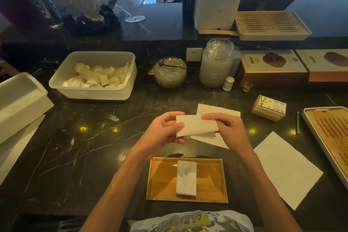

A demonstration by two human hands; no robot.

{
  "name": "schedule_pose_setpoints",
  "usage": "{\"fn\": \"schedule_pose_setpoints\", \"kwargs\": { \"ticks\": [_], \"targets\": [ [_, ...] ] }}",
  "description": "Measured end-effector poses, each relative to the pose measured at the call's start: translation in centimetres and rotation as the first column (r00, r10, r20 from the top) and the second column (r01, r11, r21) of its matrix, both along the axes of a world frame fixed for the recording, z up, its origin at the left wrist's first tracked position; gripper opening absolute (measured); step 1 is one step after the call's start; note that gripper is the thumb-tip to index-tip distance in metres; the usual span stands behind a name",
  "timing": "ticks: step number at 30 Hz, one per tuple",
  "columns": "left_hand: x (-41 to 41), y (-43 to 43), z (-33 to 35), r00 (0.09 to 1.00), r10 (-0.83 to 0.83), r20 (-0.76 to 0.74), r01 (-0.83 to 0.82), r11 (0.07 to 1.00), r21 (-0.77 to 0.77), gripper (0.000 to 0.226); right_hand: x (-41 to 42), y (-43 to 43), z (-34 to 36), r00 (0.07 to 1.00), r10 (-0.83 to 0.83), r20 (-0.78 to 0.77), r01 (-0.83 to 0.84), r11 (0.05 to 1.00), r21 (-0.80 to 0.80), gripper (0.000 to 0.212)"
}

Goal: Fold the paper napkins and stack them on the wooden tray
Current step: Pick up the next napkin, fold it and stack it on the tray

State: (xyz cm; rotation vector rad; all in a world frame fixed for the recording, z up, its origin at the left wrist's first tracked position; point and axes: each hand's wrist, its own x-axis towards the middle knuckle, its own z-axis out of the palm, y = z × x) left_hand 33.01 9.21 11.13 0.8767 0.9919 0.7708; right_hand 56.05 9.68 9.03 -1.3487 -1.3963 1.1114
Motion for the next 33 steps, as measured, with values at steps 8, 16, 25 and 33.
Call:
{"fn": "schedule_pose_setpoints", "kwargs": {
  "ticks": [8, 16, 25, 33],
  "targets": [
    [0.1, 0.0, -0.3, 0.993, 0.028, -0.113, -0.028, 1.0, 0.007, 0.03, 0.3, 0.0, -0.3, 0.979, 0.09, -0.185, -0.104, 0.992, -0.069, 0.035],
    [0.2, -0.2, -0.9, 0.99, 0.006, -0.144, -0.007, 1.0, -0.004, 0.025, -0.5, 0.3, -0.8, 0.986, 0.014, -0.165, -0.062, 0.956, -0.287, 0.057],
    [0.0, -0.7, -1.5, 0.962, -0.096, -0.255, 0.114, 0.992, 0.057, 0.026, 0.2, 1.3, 0.4, 0.985, 0.173, -0.018, -0.172, 0.955, -0.241, 0.057],
    [0.9, -2.1, -4.8, 0.978, 0.094, -0.187, -0.095, 0.995, 0.001, 0.015, -1.7, -1.0, -2.3, 0.962, -0.017, -0.271, -0.103, 0.9, -0.423, 0.031]
  ]
}}
